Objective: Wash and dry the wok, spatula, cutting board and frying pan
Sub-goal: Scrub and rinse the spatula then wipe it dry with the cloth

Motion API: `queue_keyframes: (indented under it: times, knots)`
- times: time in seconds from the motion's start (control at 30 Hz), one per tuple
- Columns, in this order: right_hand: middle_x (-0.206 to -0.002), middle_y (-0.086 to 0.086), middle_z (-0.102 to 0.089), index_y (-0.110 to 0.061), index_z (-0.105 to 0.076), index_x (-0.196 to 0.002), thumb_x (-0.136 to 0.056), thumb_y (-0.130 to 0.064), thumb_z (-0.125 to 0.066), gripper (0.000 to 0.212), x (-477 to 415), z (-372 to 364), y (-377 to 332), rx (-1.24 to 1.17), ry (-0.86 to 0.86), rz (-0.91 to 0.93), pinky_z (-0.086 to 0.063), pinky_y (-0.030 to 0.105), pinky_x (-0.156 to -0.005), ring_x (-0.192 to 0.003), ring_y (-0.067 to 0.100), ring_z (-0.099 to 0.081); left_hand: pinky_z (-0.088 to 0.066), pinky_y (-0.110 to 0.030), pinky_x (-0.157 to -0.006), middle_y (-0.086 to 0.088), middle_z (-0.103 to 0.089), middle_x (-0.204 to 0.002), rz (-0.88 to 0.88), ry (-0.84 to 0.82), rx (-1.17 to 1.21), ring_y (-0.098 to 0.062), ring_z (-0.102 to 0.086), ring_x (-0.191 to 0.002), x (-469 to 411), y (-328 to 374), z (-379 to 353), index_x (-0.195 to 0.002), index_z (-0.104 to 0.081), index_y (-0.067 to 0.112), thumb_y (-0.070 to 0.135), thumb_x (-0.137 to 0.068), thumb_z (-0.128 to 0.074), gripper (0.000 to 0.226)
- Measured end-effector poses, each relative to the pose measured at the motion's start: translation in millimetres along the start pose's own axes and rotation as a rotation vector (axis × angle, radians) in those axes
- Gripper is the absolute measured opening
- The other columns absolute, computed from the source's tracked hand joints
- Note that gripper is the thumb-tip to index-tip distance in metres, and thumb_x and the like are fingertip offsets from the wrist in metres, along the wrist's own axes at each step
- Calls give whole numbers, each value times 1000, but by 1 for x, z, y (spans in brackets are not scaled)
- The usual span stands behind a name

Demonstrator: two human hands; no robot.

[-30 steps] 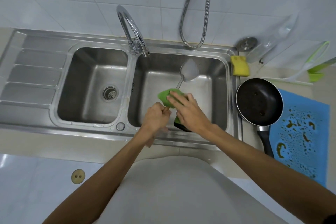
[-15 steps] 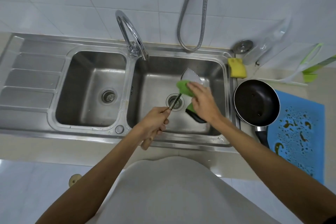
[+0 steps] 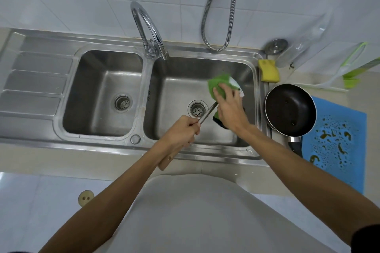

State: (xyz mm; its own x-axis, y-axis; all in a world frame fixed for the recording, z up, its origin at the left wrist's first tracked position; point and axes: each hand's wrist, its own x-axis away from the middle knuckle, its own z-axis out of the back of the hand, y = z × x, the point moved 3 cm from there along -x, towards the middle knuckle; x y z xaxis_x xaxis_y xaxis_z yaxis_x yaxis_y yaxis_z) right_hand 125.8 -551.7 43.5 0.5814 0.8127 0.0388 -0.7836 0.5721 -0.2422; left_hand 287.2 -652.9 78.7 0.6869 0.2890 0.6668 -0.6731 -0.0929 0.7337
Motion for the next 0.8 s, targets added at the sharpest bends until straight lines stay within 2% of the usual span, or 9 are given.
queue_keyframes:
  times: [0.1, 0.2, 0.33, 0.43, 0.5, 0.53, 0.67, 0.77, 0.8]
  knots:
    - [-153, 17, -36, -11, -40, -152, -89, -1, -58, 66, -6, 1, 4, 50, -2, 105, -45, 52, -99, -122, 41, -41, -29, -14, -36, 10, -43, -50, -54, 32, -56, -4, -36, -35, 3, -2, 0, -69, -49, 13, 13, -105, -44, 36]
    - [-150, 16, -40, -12, -44, -149, -87, -3, -56, 63, -22, 11, 13, 78, 112, -40, -45, 48, -91, -115, 40, -43, -30, -15, -37, 15, -44, -45, -95, 32, -67, -2, -38, -37, 3, -1, 2, -69, -50, 15, 15, -105, -45, 36]
    - [-150, 14, -37, -13, -42, -150, -89, -9, -55, 63, -33, 14, 10, 9, 155, -247, -45, 47, -92, -116, 39, -41, -31, -15, -37, 14, -46, -48, -90, 32, -95, -1, -37, -36, 3, 5, 3, -70, -51, 15, 14, -105, -44, 36]
    - [-148, 17, -40, -10, -44, -149, -87, -4, -58, 63, -15, -1, -4, 67, 81, -63, -47, 49, -93, -113, 41, -44, -29, -16, -36, 16, -43, -45, -60, 19, -65, -4, -36, -36, 4, 5, 7, -72, -49, 14, 14, -105, -43, 34]
    - [-148, 17, -41, -10, -44, -149, -87, -3, -61, 65, -9, 1, 2, 123, 47, 76, -47, 49, -94, -113, 41, -45, -28, -18, -36, 12, -45, -55, -62, 10, -58, -5, -36, -38, 5, 5, 11, -74, -51, 13, 15, -106, -43, 32]
    - [-147, 17, -42, -11, -44, -149, -87, -3, -61, 65, -13, 4, 9, 133, 61, 67, -47, 49, -93, -114, 41, -45, -29, -19, -37, 7, -46, -62, -67, 3, -59, -5, -36, -39, 5, 6, 10, -77, -54, 10, 16, -106, -43, 31]
    - [-146, 15, -43, -12, -47, -147, -87, -5, -57, 62, -19, 13, 4, 60, 168, -221, -46, 47, -87, -113, 40, -43, -29, -21, -37, -5, -46, -77, -69, -3, -49, -6, -35, -42, 3, 16, 5, -100, -57, -8, 15, -105, -42, 28]
    - [-148, 13, -41, -14, -45, -149, -88, -6, -57, 62, -6, 10, 2, 109, 67, -5, -46, 48, -89, -113, 39, -43, -30, -20, -37, -3, -45, -71, -69, -23, -71, -5, -37, -41, 7, 13, 5, -88, -57, 0, 14, -106, -42, 27]
    - [-148, 13, -41, -14, -46, -148, -88, -5, -58, 62, -5, 14, 11, 113, 69, 0, -47, 49, -90, -113, 39, -43, -31, -20, -37, 0, -45, -69, -74, -28, -84, -4, -37, -41, 10, 11, 5, -87, -58, 4, 15, -106, -43, 27]
